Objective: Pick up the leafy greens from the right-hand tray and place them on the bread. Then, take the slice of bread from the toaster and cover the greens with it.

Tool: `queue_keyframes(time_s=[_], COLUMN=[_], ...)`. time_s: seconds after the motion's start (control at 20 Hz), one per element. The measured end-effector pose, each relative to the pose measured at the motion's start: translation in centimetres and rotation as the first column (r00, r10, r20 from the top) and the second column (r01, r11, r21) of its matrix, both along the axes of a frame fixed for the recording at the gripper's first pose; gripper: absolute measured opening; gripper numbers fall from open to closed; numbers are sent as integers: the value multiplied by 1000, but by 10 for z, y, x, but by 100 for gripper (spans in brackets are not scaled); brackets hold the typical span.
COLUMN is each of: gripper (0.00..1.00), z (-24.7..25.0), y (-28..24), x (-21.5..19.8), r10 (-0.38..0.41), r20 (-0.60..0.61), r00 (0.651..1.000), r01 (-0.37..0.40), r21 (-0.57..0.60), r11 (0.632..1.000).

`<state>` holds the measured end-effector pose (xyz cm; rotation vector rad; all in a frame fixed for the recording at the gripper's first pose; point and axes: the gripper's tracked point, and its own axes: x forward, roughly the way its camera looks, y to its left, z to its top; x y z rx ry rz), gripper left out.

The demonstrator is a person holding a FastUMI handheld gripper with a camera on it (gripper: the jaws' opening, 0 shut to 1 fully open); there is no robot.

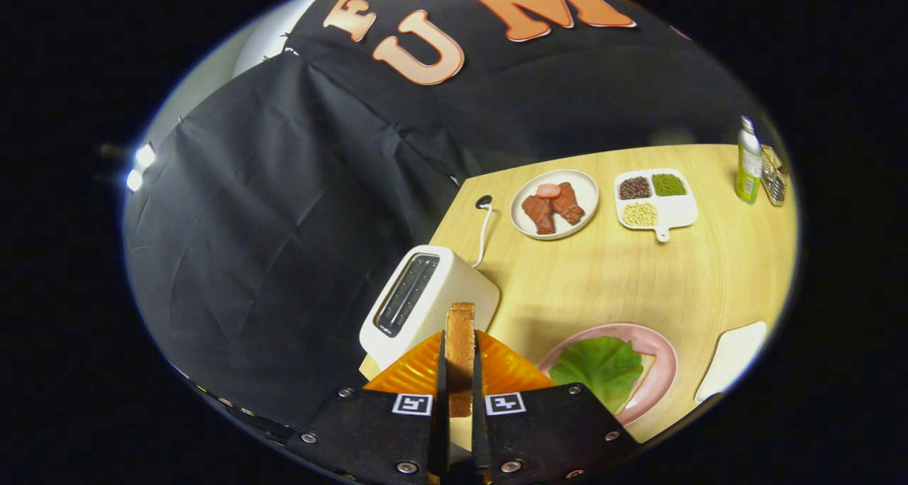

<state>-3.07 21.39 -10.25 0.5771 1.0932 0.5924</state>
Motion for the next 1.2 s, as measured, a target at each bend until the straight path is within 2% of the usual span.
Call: queue_keyframes(time_s=[0.25,0.55,0.9,1.2], gripper=[13,13,13,13], z=[-27,-71,-109,-130], y=[-34,-56,-60,-74], x=[-12,-30,-43,-45], r10=[-61,-82,-50,-23], r20=[-41,-82,-107,-47], r00=[997,993,993,999], r01=[61,81,48,16], r21=[3,-18,-26,-141], r11=[998,997,999,990])
